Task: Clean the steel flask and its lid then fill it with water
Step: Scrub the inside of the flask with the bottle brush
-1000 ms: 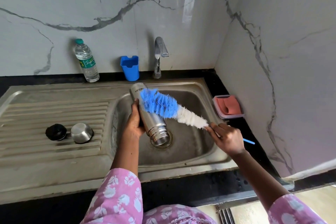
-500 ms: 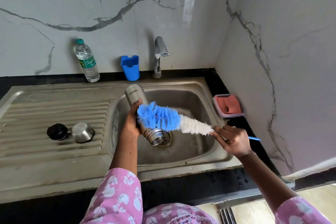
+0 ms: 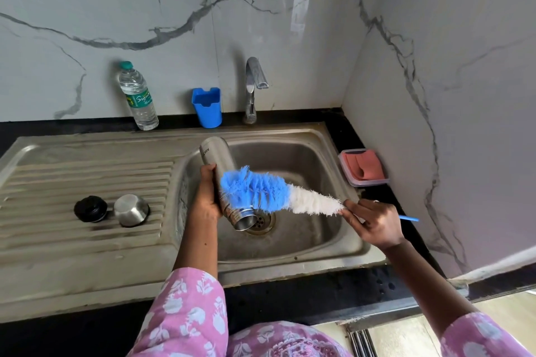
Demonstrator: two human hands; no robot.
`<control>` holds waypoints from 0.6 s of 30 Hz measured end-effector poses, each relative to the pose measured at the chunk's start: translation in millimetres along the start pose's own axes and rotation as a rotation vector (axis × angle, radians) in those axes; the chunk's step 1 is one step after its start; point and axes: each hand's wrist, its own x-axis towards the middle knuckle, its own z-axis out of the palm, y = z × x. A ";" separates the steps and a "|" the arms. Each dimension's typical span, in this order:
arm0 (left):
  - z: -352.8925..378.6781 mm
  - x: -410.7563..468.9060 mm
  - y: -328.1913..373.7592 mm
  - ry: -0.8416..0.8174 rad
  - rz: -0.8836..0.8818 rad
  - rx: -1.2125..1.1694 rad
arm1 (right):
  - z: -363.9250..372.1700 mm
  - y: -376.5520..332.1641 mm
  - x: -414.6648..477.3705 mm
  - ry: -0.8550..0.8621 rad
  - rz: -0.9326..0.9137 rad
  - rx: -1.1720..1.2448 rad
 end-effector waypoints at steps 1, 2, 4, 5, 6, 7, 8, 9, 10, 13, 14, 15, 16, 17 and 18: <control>0.9 -0.3 0.7 0.006 0.017 -0.016 | -1.2 0.8 0.2 0.010 0.016 0.001; 1.0 0.1 0.9 0.017 0.039 -0.038 | -1.7 0.7 0.7 0.019 0.032 -0.003; 0.0 1.0 1.6 0.026 0.068 -0.081 | 0.0 -1.3 2.0 0.028 0.051 -0.022; -0.7 1.7 1.3 0.011 0.075 -0.099 | 1.6 -2.7 2.3 0.025 0.052 -0.027; -1.2 2.3 0.7 -0.016 0.069 -0.112 | 3.0 -4.1 2.2 0.018 0.047 -0.021; -1.3 2.1 0.4 -0.053 0.062 -0.121 | 3.7 -5.1 1.9 0.012 0.040 -0.006; 0.1 -0.1 0.2 -0.102 0.055 -0.128 | 3.7 -5.0 0.8 0.009 0.031 0.010; -0.3 -1.4 0.0 -0.136 0.046 -0.123 | 3.0 -4.3 -0.6 0.008 0.020 0.028; -2.3 -0.2 -0.2 -0.152 0.029 -0.119 | 1.8 -3.2 -1.8 0.008 0.012 0.049; -6.7 -1.2 -0.6 -0.117 -0.002 -0.058 | 1.1 2.6 -8.0 0.013 0.031 0.089; -5.9 -1.8 -0.3 -0.120 0.003 -0.062 | 2.8 4.0 -9.6 0.018 0.052 0.095; -3.3 -2.5 0.3 -0.138 0.016 -0.076 | 5.2 4.4 -10.4 0.025 0.077 0.102; 0.4 -4.0 0.1 -0.177 0.023 -0.095 | 9.2 4.0 -10.1 0.031 0.099 0.105; 5.1 -7.4 -0.3 -0.219 0.033 -0.114 | 13.0 2.0 -8.1 0.036 0.115 0.099; 7.1 -8.3 -1.1 -0.252 0.046 -0.125 | 17.2 -0.6 -5.1 0.041 0.128 0.088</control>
